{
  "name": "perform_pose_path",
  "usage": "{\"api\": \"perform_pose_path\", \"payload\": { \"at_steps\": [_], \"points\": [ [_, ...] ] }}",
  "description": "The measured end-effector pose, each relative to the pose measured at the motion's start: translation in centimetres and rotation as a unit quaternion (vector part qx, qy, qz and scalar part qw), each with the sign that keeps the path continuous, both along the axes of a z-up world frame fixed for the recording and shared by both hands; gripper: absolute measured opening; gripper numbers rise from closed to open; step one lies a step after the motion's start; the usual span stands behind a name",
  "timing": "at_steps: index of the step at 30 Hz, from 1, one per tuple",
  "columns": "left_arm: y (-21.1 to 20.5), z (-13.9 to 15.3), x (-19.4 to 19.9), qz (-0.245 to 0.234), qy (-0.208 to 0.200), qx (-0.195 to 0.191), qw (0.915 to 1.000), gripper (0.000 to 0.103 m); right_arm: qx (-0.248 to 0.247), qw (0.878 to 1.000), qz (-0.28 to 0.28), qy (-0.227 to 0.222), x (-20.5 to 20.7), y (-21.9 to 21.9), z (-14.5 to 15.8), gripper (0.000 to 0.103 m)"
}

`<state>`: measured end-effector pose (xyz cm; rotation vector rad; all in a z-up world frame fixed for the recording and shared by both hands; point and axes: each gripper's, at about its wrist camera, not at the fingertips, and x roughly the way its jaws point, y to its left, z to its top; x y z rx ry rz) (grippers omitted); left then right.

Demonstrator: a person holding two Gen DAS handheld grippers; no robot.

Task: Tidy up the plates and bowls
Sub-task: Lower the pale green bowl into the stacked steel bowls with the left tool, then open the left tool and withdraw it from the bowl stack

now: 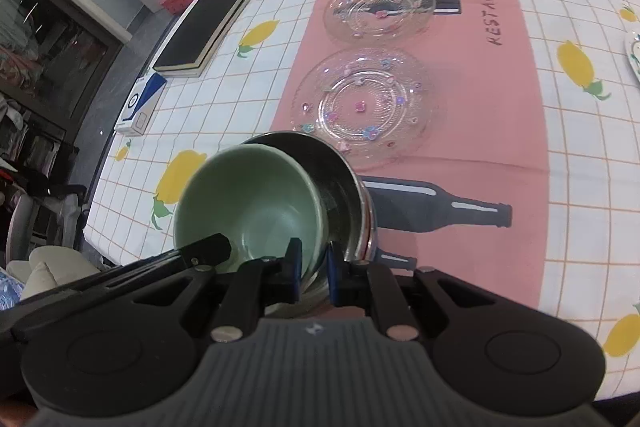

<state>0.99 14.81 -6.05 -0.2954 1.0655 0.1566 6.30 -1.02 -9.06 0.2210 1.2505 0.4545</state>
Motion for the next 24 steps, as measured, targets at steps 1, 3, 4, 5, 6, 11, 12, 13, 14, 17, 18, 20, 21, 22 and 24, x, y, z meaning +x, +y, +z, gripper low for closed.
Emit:
{"api": "perform_pose_path", "payload": {
  "at_steps": [1,3,4,5,6,11,12,13,14,17,18,20,21,22,24],
  "points": [
    [0.1,0.0,0.1,-0.001,0.001,0.001,1.0,0.012,-0.002,1.0,0.003,0.0,0.1,0.2,-0.1,0.01],
    [0.2,-0.1,0.2,-0.002,0.001,-0.002,1.0,0.013,-0.006,1.0,0.007,0.001,0.4,0.4,-0.4,0.01],
    [0.2,-0.2,0.3,-0.003,0.002,-0.003,1.0,0.013,-0.009,1.0,0.01,0.001,0.6,0.5,-0.5,0.009],
    [0.3,-0.3,0.4,-0.003,0.003,-0.004,1.0,0.013,-0.012,1.0,0.011,0.0,0.7,0.6,-0.6,0.009],
    [0.3,-0.4,0.5,-0.003,0.005,-0.005,1.0,0.014,-0.014,1.0,0.012,0.0,0.7,0.6,-0.7,0.009],
    [0.2,-0.7,0.5,-0.003,0.005,-0.011,0.9999,0.015,-0.018,1.0,0.012,0.003,1.1,0.5,-1.2,0.008],
    [0.3,-0.8,0.5,-0.001,0.005,-0.016,0.9999,0.016,-0.019,1.0,0.012,0.003,1.1,0.5,-1.2,0.008],
    [0.5,-0.9,0.5,0.001,0.006,-0.022,0.9997,0.016,-0.02,1.0,0.011,0.002,1.2,0.5,-1.2,0.008],
    [0.7,-0.9,0.6,0.003,0.007,-0.029,0.9996,0.017,-0.021,1.0,0.011,0.0,1.2,0.5,-1.3,0.008],
    [1.3,-1.1,0.8,0.004,0.007,-0.043,0.999,0.017,-0.024,1.0,0.012,-0.004,1.3,0.7,-1.2,0.008],
    [1.3,-1.1,0.8,0.005,0.008,-0.045,0.9989,0.017,-0.025,1.0,0.012,-0.006,1.4,0.7,-1.2,0.008],
    [1.5,-1.0,0.9,0.006,0.007,-0.045,0.9989,0.017,-0.028,1.0,0.011,-0.009,1.5,0.8,-1.1,0.009],
    [1.4,-1.0,0.9,0.005,0.008,-0.045,0.999,0.017,-0.031,0.999,0.01,-0.012,1.6,0.8,-1.1,0.009],
    [1.5,-0.9,0.9,0.005,0.007,-0.045,0.9989,0.017,-0.035,0.999,0.01,-0.014,1.6,0.9,-1.1,0.009],
    [1.5,-0.5,0.8,0.005,-0.004,-0.035,0.9994,0.017,-0.037,0.999,0.011,-0.016,1.7,0.9,-1.1,0.009]
  ]
}}
